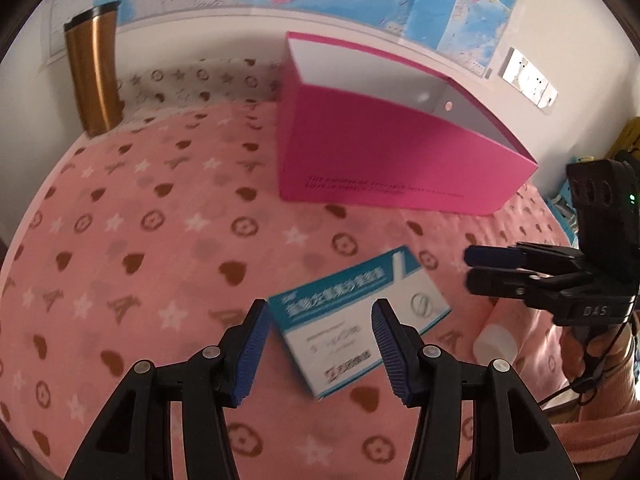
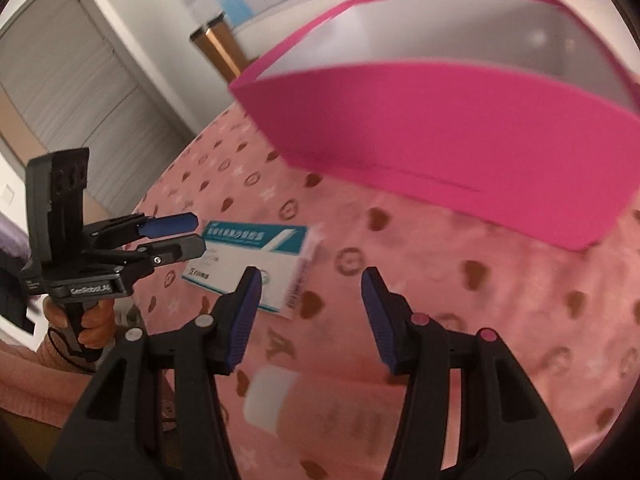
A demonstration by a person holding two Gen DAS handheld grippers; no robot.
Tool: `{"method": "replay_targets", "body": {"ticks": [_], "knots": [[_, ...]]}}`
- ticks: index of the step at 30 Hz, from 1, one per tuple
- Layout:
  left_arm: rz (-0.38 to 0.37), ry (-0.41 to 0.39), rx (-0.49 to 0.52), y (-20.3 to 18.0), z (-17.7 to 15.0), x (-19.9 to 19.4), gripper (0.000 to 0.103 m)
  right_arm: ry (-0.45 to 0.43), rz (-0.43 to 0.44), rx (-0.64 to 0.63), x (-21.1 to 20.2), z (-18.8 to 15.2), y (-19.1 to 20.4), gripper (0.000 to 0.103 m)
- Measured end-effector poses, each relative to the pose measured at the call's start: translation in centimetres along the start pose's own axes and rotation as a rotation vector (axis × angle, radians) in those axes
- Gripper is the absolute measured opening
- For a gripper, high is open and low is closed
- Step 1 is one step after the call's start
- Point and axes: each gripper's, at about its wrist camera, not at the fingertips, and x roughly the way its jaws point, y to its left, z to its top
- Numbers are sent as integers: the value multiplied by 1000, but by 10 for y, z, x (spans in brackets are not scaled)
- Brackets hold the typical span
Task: Organize rigid objects
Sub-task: 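Lower the left tool to the white-and-teal medicine box and grasp it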
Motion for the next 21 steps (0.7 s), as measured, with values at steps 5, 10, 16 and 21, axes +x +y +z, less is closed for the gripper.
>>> {"method": "replay_targets", "body": {"ticks": [5, 10, 16, 21], "knots": [[-21, 32, -23, 7, -10, 3, 54, 37, 12, 0, 20, 2, 5, 54], [-60, 55, -31, 7, -17, 8, 54, 62, 24, 11, 31, 4, 7, 54], [-100, 59, -13, 0, -19, 9, 54, 75, 31, 9, 39, 6, 12, 52], [-100, 48, 6, -9, -16, 9, 54, 74, 10, -1, 42, 7, 16, 48]]}}
